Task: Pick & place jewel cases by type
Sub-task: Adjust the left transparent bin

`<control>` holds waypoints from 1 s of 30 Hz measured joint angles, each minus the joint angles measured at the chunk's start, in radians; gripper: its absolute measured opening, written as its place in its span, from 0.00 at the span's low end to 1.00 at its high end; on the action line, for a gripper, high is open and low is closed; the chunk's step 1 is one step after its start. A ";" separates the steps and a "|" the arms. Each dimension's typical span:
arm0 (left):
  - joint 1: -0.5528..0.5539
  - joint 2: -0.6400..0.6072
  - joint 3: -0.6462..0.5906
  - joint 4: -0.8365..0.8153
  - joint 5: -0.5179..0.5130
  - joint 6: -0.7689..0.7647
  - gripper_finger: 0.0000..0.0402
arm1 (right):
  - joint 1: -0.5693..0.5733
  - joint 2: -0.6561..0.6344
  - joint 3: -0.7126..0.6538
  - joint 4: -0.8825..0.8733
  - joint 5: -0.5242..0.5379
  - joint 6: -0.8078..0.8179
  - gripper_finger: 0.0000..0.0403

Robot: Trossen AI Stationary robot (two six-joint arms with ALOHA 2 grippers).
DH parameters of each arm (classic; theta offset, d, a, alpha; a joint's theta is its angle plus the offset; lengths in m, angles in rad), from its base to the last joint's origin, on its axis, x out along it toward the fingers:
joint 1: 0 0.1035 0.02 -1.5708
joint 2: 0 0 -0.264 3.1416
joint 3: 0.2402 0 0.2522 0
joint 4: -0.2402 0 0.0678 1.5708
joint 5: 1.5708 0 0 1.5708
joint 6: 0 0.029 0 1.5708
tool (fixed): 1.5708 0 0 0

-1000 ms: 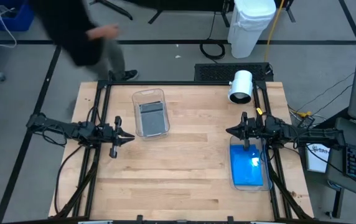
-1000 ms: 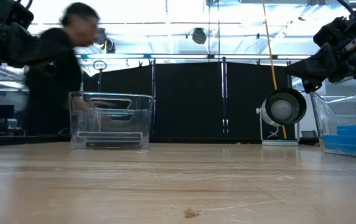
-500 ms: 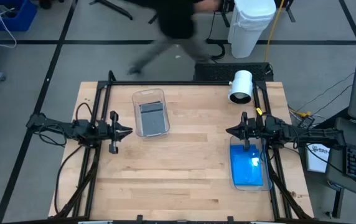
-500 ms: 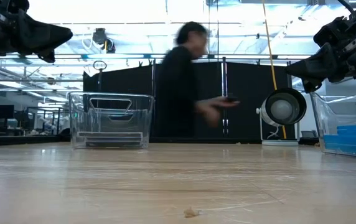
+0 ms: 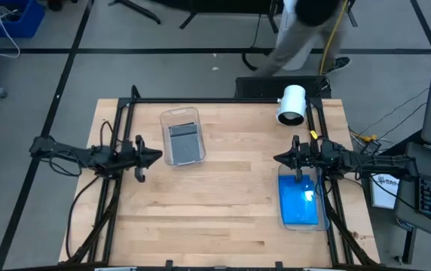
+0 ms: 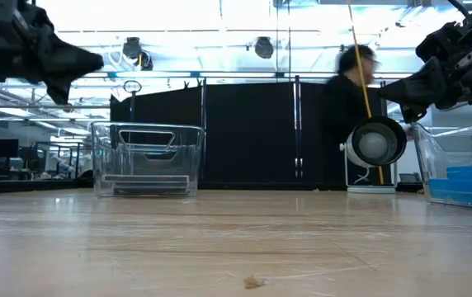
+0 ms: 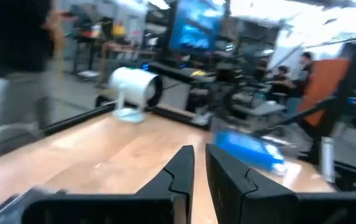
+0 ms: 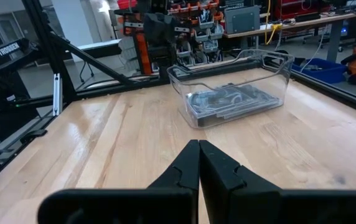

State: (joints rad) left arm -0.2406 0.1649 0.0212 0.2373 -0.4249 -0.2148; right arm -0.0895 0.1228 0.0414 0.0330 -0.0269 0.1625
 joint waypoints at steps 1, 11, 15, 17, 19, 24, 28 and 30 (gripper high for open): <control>0.001 0.015 0.000 -0.001 -0.016 -0.007 0.12 | 0.000 0.000 0.000 0.000 0.000 -0.004 0.00; 0.047 0.233 -0.010 0.001 -0.041 -0.208 0.12 | 0.000 0.000 0.000 0.000 0.003 -0.019 0.00; 0.070 0.316 -0.010 0.036 -0.074 -0.222 0.12 | 0.000 0.000 0.000 0.000 0.003 -0.019 0.00; 0.085 0.349 -0.008 0.099 -0.073 -0.237 0.12 | 0.000 0.000 0.000 0.000 0.004 -0.019 0.00; 0.105 0.375 0.020 0.123 -0.039 -0.241 0.12 | 0.000 0.000 0.000 0.000 0.004 -0.019 0.00; 0.152 0.487 0.165 -0.033 0.065 -0.310 0.12 | 0.000 0.000 0.000 0.000 0.016 -0.019 0.00; 0.166 0.663 0.336 -0.241 0.088 -0.338 0.12 | 0.000 0.000 0.000 0.003 0.052 -0.019 0.00; 0.169 0.761 0.424 -0.318 0.105 -0.317 0.12 | 0.000 0.000 0.000 0.002 0.052 -0.018 0.00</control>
State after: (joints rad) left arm -0.0712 0.9255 0.4453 -0.0807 -0.3202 -0.5322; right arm -0.0895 0.1230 0.0414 0.0353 0.0250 0.1440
